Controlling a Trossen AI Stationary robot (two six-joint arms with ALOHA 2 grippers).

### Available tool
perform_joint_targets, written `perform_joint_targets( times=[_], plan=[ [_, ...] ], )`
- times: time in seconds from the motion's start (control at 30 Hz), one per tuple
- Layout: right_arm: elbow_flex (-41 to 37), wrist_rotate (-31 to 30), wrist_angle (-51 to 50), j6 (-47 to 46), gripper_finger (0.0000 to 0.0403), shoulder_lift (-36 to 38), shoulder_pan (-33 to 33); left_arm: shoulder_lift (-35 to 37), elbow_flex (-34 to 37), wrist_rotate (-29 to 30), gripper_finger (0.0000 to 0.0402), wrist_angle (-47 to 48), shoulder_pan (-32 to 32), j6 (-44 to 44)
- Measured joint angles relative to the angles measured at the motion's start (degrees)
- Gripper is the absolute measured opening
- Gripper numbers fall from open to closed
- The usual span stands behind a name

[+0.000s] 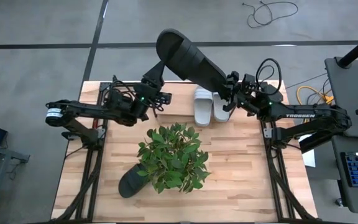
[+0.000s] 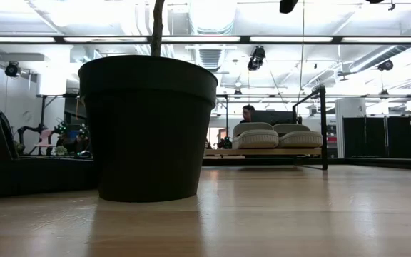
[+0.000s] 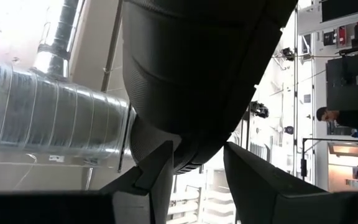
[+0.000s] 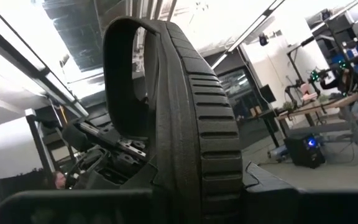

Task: Pick and place slides into the shelf
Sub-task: Put the right black slide on the shelf

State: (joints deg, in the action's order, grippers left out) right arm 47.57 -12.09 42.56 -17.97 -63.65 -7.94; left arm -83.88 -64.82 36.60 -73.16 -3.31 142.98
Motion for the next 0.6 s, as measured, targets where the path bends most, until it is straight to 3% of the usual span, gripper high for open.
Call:
perform_joint_targets(
  times=[0.6],
  plan=[
    [0.1,-0.1,-6.5,-2.8,0.0055,0.0,1.3,-0.1,0.2,0.1,0.0125,-1.0,-1.3,2.0]
  ],
)
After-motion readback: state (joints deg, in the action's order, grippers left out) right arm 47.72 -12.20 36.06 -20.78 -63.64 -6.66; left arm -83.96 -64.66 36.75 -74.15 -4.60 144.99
